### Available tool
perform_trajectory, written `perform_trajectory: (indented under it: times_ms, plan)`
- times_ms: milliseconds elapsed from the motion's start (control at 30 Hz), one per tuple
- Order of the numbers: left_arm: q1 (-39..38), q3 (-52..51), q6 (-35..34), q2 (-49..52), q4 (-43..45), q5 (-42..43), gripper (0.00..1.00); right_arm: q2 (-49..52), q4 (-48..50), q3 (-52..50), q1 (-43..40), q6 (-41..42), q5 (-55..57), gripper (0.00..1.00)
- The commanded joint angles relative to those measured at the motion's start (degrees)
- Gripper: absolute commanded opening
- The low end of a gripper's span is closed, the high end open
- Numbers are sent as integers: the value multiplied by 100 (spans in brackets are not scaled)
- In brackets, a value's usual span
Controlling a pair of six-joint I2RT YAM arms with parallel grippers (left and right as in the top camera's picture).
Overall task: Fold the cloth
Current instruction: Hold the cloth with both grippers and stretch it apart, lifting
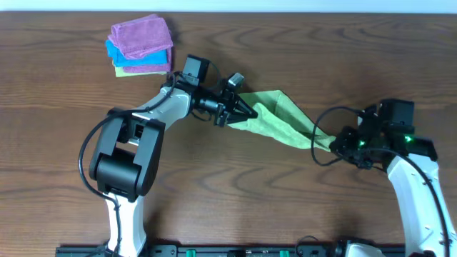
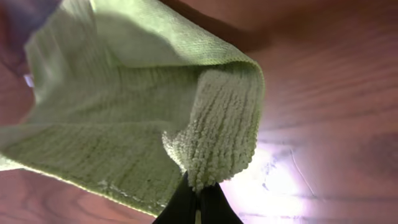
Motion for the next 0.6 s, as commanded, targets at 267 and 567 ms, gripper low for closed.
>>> perform_trajectory:
  times_ms: [267,567]
  plan:
    - [352,22,3740,-153,-4533,-2852,6,-57,-660,4,-20,-601,240,8]
    - [341,245,3613,-800,-4758,-4623,6,-57,-643,4,-15,-743,258,25]
